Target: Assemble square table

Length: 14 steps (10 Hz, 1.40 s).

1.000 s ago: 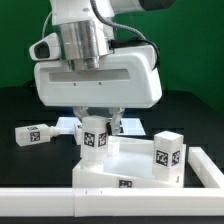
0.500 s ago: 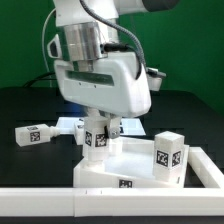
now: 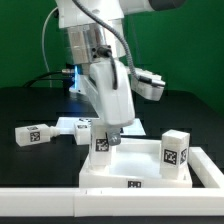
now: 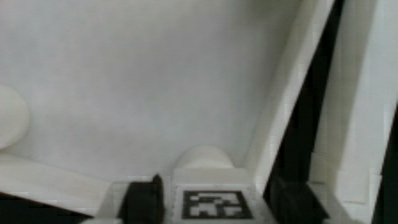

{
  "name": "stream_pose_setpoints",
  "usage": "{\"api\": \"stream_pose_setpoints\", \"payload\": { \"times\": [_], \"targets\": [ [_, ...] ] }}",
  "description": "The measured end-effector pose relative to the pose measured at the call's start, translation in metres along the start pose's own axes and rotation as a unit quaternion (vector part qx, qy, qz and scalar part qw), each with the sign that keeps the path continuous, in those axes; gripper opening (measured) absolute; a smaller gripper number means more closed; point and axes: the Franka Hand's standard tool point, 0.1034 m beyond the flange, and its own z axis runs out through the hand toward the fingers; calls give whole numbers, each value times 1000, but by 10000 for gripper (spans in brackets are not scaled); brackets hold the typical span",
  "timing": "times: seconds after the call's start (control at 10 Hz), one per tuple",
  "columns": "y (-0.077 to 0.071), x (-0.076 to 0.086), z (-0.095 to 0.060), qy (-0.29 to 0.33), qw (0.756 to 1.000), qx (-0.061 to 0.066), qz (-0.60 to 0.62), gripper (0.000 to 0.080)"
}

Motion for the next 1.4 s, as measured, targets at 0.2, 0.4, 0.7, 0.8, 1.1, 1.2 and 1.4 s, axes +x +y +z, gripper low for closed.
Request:
{"api": "stream_pose_setpoints", "payload": {
  "times": [0.2, 0.4, 0.7, 0.8, 1.1, 1.2, 1.4],
  "targets": [
    [0, 0, 0, 0, 1000, 0, -20, 487],
    [0, 2, -1, 2, 994, 0, -106, 600],
    [0, 5, -3, 7, 963, -1, -270, 648],
    [0, 5, -3, 7, 954, -1, -301, 648],
    [-1, 13, -8, 25, 841, -28, -540, 649],
    [0, 14, -8, 26, 802, -36, -596, 649],
    [0, 14, -6, 26, 814, -36, -579, 515]
  ]
}}
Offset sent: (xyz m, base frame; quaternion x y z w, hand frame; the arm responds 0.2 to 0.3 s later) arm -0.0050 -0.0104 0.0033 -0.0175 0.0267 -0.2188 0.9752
